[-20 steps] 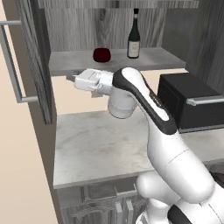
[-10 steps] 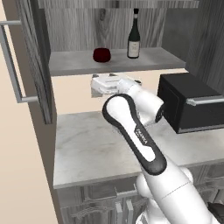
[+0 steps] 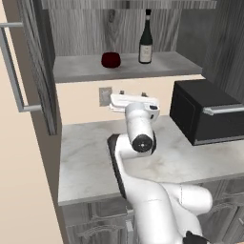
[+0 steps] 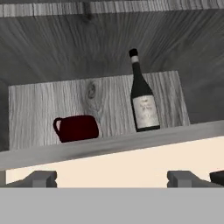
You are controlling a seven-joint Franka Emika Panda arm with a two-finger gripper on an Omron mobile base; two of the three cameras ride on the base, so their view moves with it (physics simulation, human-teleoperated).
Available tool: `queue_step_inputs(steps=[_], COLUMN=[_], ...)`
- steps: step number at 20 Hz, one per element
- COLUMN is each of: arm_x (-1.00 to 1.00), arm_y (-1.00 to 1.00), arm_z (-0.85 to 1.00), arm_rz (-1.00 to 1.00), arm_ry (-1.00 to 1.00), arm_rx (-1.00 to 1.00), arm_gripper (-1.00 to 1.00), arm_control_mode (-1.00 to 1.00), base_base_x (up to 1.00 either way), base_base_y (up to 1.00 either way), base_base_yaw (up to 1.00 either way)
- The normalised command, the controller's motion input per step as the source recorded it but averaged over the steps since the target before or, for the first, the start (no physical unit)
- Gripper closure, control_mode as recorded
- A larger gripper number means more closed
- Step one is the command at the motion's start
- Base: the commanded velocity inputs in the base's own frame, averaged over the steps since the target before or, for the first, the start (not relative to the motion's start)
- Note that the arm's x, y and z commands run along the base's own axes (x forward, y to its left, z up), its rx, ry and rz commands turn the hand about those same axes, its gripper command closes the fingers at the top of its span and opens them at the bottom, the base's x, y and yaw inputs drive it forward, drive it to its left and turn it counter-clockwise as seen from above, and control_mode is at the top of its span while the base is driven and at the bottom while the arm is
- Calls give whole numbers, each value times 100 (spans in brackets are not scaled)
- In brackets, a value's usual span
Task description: Open the cabinet directly in front. Then move the wine and the mug to the dining counter with the jar on it.
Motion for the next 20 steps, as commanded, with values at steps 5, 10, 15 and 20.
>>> queue_step_inputs(steps=[5,10,15,20], arm_x=[24,-20,-47,-26], arm_y=[18,-1,-3,-4], arm_z=[20,32,69,37], arm_rz=[-34,0,-1,-4], arm_ry=[2,0,31,44], arm_rx=[-9,0,0,0], arm_gripper=[-100,-100,-100,-100], arm_control_mode=[-100,-100,-100,-100], base_base_x=[0,0,0,0], base_base_y=[0,0,0,0], base_base_yaw=[0,0,0,0])
